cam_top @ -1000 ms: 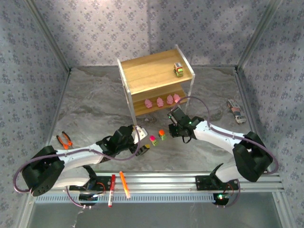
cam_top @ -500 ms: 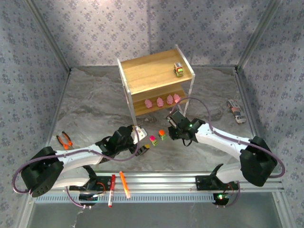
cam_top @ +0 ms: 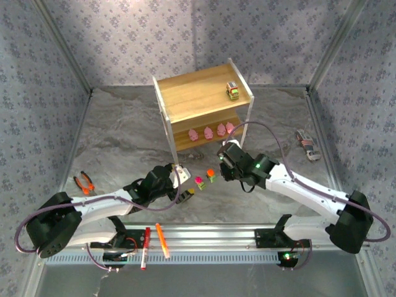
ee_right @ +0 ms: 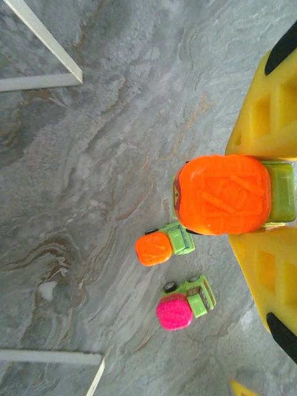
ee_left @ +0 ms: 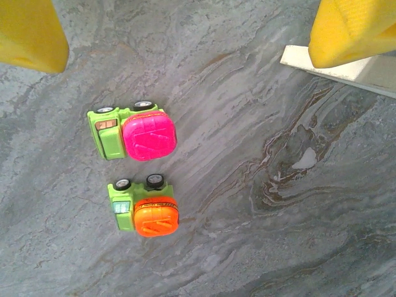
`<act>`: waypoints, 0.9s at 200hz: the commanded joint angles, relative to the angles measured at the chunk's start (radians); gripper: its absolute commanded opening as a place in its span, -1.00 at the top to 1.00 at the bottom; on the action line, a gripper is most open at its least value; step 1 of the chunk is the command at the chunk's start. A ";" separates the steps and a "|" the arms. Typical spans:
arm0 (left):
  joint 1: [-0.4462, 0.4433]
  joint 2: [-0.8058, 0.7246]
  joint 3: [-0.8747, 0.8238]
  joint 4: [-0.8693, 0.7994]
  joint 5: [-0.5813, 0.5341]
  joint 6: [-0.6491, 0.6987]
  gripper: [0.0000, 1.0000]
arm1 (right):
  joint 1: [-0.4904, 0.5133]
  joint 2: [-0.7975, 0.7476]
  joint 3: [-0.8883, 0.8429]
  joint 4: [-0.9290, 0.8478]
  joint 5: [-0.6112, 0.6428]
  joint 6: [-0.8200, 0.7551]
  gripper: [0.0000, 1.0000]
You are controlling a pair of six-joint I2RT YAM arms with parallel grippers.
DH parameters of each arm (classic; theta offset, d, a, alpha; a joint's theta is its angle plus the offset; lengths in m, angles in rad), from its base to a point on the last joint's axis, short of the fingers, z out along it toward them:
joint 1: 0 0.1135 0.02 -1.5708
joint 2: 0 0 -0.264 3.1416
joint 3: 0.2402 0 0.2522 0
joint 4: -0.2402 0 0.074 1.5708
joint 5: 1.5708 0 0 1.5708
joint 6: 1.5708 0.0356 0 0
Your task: Place and organize the plastic toys onto the shelf
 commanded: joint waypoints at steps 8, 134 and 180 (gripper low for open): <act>0.004 -0.013 0.001 0.025 0.019 0.012 -0.99 | 0.023 -0.043 0.083 -0.125 0.066 0.019 0.43; 0.004 -0.011 -0.014 0.057 0.021 0.018 -0.99 | 0.131 -0.023 0.555 -0.367 0.205 -0.050 0.40; 0.005 -0.019 -0.025 0.074 0.020 0.018 -0.99 | 0.127 0.101 0.767 -0.414 0.223 -0.132 0.40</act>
